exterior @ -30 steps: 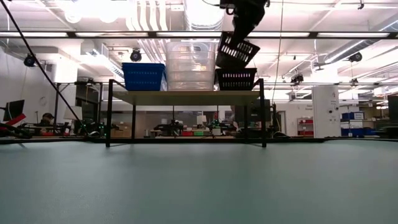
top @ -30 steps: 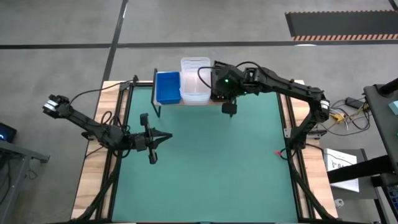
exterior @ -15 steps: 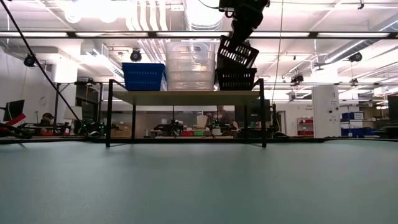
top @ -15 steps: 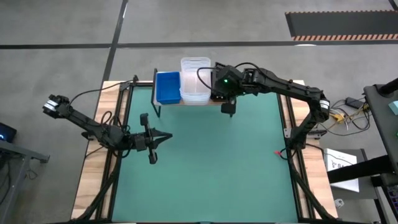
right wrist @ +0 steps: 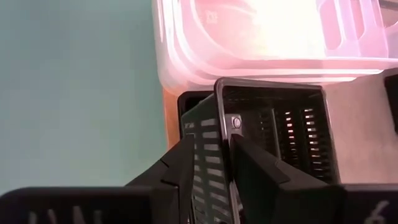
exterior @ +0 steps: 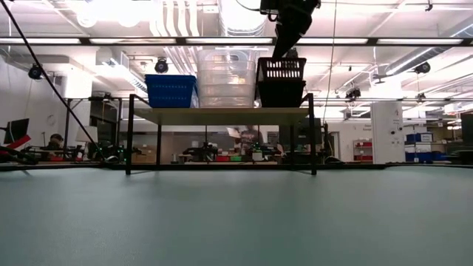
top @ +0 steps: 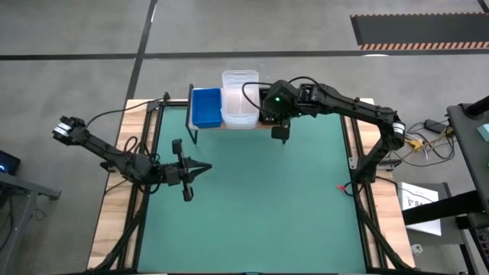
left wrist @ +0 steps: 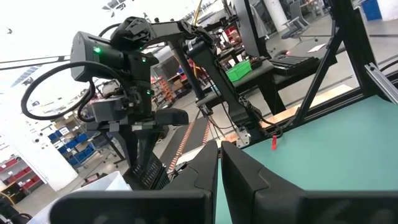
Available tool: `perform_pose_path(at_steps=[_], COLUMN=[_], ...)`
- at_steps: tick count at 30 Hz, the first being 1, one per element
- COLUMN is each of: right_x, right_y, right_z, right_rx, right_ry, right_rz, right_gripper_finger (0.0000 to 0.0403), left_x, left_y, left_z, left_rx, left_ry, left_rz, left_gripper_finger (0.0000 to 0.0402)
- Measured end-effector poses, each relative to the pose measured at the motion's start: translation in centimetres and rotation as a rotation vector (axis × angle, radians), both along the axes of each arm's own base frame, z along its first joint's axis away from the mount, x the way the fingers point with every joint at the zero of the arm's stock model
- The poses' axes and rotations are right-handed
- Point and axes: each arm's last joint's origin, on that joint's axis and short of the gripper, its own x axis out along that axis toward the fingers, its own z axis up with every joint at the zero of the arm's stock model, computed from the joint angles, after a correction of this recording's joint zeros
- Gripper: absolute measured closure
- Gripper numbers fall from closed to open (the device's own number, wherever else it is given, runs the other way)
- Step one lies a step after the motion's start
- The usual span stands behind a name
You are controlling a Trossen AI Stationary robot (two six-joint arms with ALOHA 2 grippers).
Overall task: Stack baskets on shelf by color
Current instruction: Stack the black bin on the black bins on the shelf
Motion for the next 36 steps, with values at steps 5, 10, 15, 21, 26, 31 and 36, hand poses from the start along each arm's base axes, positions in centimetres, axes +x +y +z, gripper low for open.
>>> perform_pose_path(at_steps=[5,10,15,21,26,31,36], right_x=[0.0,0.0,0.4,1.4,1.6,1.3,0.9], right_y=[0.0,0.0,-0.1,-0.4,-0.5,-0.5,-0.3], right_z=[0.0,0.0,-0.2,-1.3,-1.5,-0.8,0.5], right_rx=[-0.012,-0.019,-0.017,-0.011,-0.014,-0.048,-0.065], right_ry=[0.007,0.007,0.002,0.026,0.024,0.009,-0.025], right_rz=[0.021,0.03,0.026,0.033,0.034,0.028,0.037], right_gripper_finger=[0.0306,0.0323,0.0342,0.0322,0.0293,0.0279,0.0278], left_x=[0.0,0.0,0.0,0.0,0.0,0.0,0.0], left_y=[0.0,0.0,0.0,0.0,0.0,0.0,0.0], left_z=[0.0,0.0,0.0,0.0,0.0,0.0,0.0], left_rx=[0.0,0.0,0.0,0.0,0.0,0.0,0.001], left_ry=[0.0,0.0,0.0,-0.001,0.0,-0.001,0.0], left_rz=[0.0,0.0,0.0,0.0,-0.001,-0.001,0.0], left_gripper_finger=[0.0398,0.0398,0.0398,0.0398,0.0398,0.0398,0.0398])
